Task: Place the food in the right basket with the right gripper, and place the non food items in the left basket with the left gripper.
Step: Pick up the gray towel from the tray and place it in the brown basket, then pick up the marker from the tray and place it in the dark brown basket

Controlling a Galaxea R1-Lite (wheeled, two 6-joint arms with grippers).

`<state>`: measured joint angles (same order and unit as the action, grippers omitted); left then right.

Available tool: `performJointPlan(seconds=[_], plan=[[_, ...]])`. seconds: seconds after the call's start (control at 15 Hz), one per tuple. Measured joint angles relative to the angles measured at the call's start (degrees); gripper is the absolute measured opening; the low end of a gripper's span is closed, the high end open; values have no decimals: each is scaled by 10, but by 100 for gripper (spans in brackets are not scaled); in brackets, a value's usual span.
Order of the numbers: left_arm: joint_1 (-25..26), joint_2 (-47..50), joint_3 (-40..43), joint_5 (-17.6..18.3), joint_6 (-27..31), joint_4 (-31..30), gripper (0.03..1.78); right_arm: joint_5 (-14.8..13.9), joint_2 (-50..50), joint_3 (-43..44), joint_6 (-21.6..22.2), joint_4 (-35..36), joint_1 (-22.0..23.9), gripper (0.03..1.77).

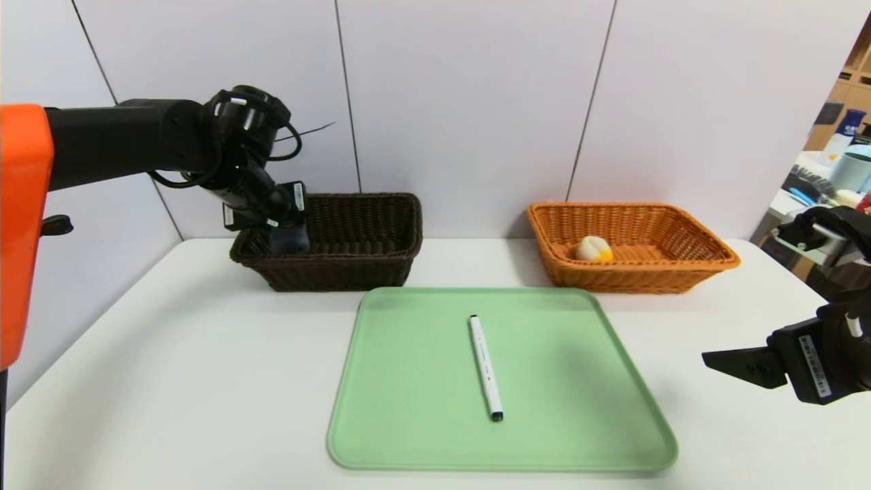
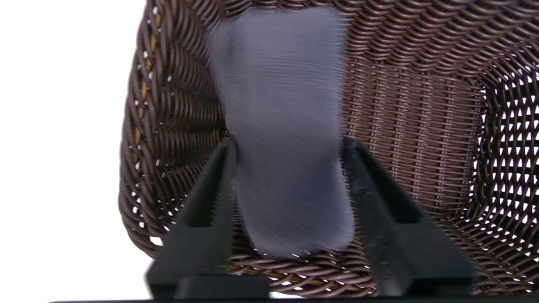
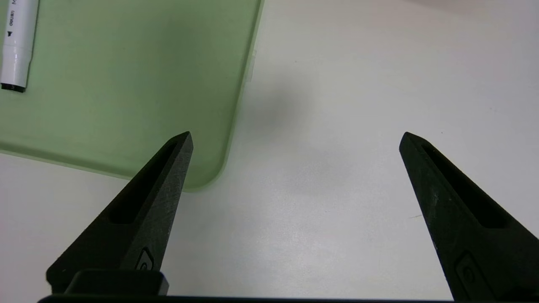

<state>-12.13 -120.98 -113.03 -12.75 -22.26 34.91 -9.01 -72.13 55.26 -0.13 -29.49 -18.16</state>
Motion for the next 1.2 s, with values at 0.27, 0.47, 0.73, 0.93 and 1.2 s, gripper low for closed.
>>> performJointPlan(seconds=[0.27,0.47,0.73,0.93,1.2], plan=[[0,-1,0,0,0,0,123,0,-4,2,0,0,0,170],[-3,8,0,1,4,-12,138,-1,-5,4,-1,1,2,170],[-57,50,-1,4,11,-15,151,-5,-17,19,1,32,17,170],[-128,84,1,2,-7,30,157,-13,-40,38,3,65,32,170],[-248,111,3,-3,-70,110,163,-33,-72,45,2,67,46,170]])
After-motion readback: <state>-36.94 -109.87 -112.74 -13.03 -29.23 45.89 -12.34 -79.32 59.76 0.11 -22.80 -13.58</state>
